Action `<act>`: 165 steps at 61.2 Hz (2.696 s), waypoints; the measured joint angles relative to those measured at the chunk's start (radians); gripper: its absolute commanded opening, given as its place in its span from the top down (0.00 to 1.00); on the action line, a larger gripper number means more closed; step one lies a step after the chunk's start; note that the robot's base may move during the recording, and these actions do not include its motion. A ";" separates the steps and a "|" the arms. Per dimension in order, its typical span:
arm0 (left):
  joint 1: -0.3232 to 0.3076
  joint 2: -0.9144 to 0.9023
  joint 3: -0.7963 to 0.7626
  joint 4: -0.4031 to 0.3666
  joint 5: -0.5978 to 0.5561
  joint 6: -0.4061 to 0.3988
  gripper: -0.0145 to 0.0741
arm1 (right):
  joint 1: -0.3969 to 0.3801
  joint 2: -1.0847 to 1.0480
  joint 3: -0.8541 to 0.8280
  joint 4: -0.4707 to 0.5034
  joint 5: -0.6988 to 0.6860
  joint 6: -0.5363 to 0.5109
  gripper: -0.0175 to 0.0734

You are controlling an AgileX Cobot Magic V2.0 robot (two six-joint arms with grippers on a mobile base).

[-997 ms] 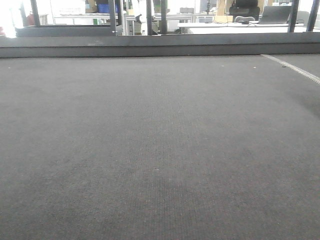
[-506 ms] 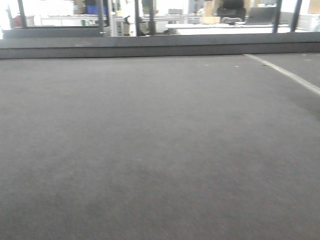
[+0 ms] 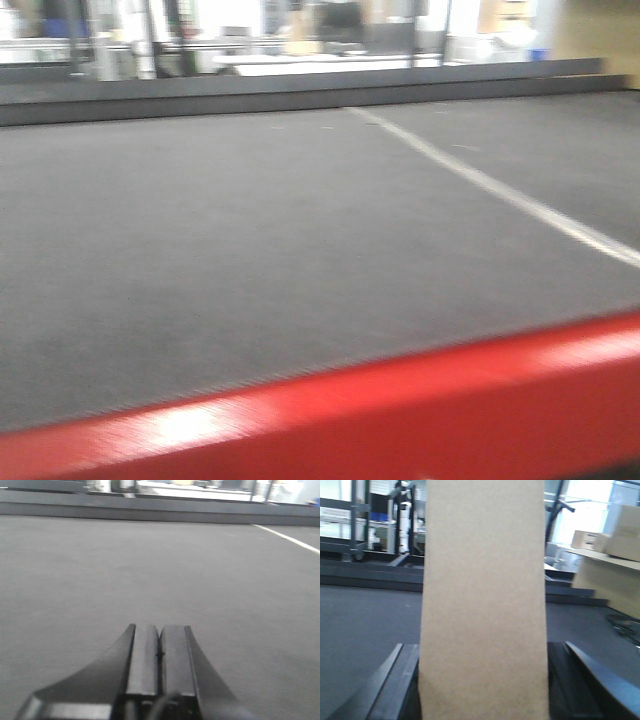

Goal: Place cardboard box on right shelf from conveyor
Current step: 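Turn the base away from the conveyor holding the box in the right gripper, then drive the base to the steel shelf rack with blue bins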

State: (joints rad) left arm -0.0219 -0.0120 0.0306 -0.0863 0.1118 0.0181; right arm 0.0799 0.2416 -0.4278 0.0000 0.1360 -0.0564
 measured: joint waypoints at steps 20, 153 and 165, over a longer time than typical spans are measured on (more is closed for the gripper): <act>0.000 0.000 0.000 0.000 0.000 0.000 0.97 | 0.000 0.000 0.000 0.000 0.000 0.000 0.75; 0.000 0.000 0.000 0.000 0.000 0.000 0.97 | 0.000 0.000 0.000 0.000 0.000 -0.002 0.75; 0.000 0.000 0.000 0.000 0.000 0.000 0.97 | 0.000 0.000 0.000 0.000 0.000 -0.002 0.75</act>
State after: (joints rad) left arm -0.0219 -0.0120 0.0306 -0.0863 0.1118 0.0181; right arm 0.0799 0.2416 -0.4278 0.0000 0.1360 -0.0586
